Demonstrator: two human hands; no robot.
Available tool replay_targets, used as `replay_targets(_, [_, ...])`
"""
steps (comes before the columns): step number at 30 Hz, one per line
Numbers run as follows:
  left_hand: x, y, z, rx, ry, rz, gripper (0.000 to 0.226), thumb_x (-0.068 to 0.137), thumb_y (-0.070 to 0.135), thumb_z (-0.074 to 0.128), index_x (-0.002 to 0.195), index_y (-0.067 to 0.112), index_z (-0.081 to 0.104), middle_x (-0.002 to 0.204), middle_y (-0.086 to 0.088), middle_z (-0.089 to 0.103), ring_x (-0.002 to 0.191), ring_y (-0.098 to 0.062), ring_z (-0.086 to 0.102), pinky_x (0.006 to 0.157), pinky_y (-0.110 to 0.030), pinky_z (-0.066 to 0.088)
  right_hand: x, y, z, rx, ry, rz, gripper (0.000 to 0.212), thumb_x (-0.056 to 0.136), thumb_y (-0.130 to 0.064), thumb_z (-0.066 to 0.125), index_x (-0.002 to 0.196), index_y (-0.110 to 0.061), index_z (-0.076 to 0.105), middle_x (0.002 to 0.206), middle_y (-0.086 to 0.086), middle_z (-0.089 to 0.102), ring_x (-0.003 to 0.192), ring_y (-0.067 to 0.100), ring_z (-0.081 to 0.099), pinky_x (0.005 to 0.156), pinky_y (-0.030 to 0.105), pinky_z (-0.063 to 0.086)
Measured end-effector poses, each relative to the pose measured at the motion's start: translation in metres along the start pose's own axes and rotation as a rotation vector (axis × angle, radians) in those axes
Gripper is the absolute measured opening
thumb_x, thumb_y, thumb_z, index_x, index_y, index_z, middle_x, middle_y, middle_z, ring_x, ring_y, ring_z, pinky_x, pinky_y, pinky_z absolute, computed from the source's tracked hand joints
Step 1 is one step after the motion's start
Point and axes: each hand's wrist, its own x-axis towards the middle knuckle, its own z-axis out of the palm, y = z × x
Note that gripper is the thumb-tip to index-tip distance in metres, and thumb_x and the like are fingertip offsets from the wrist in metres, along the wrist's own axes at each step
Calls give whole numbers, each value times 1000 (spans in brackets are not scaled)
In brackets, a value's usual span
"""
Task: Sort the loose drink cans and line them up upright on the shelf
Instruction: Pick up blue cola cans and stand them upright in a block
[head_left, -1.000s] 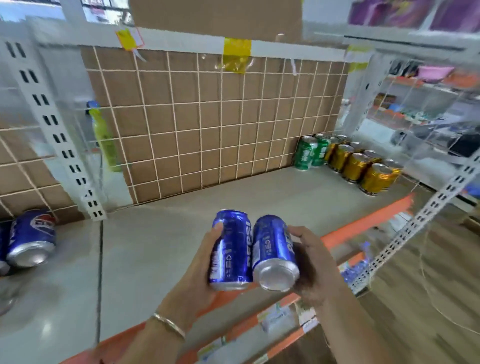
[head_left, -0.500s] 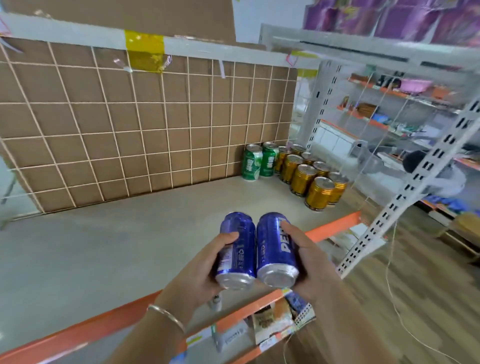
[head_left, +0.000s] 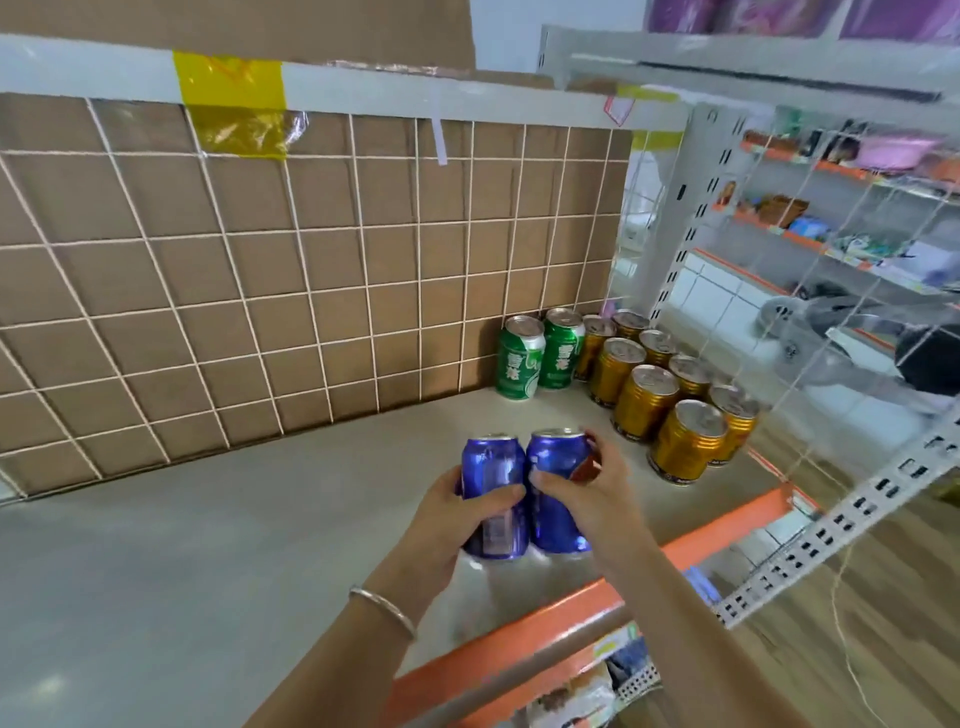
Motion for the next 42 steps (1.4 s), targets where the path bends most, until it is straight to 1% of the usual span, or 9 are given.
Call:
replay_targets(5, [31,4,4,78,83,118,71,45,19,85,111,15,62,104,-8,70,89,-20,68,74,-30,57,26,7,3,-57,54,-204,77,63,1,83,114,-28,33,118,-1,39,109,12,44,91,20,36])
replay_targets(9, [55,0,10,159,97,215,90,40,30,87,122,14,56,112,-4,69,104,-21,65,92,-41,52,50,17,1,-58,65,-269,81,60,0,84,114,-31,33,125,4,40,115,18,46,97,26,40])
replay_targets(14, [74,-5,27,295,114,272,83,49,34,88,124,20,54,115,1,68,108,-19,63,97,-43,50,82,17,-20,-231,-1,-252,84,55,-18,87,115,-39,32,125,0,49,119,22,48,100,46,46])
replay_targets(19, [95,-3,44,321,126,305,71,62,20,85,125,20,53,116,3,67,108,-15,62,96,-36,50,110,-23,-44,-783,-135,-250,83,71,-36,80,134,-29,28,140,-2,44,132,28,34,107,52,27])
replay_targets(24, [110,1,60,331,207,376,66,68,4,80,123,23,48,109,11,62,96,6,57,74,-3,47,123,-39,-54,-1074,-191,-385,86,78,-45,71,145,-27,21,146,1,42,138,30,27,109,54,22])
replay_targets(29, [117,-8,60,308,249,379,64,67,4,81,120,22,49,111,8,63,102,-8,61,80,-16,50,139,-36,-59,-903,-289,-397,87,69,-37,81,138,-24,30,135,4,48,128,29,38,103,47,37])
replay_targets(33, [117,-4,54,280,336,384,65,64,3,83,117,21,51,105,12,63,97,-4,61,82,-20,50,149,-37,-52,-816,-413,-445,90,66,-25,83,139,-24,31,137,3,48,125,26,45,101,42,44])
replay_targets(37, [113,11,28,277,376,334,63,65,-3,80,114,22,50,100,14,62,95,-10,60,74,-15,50,149,-42,-22,-848,-467,-538,89,70,-29,81,141,-24,29,140,4,46,129,25,42,105,43,41])
replay_targets(42, [110,38,-12,527,563,247,74,62,18,87,126,15,51,123,-4,46,111,-23,49,101,-36,42,153,-61,22,-1147,-445,-788,87,76,-43,73,144,-24,24,145,2,36,136,27,28,113,53,19])
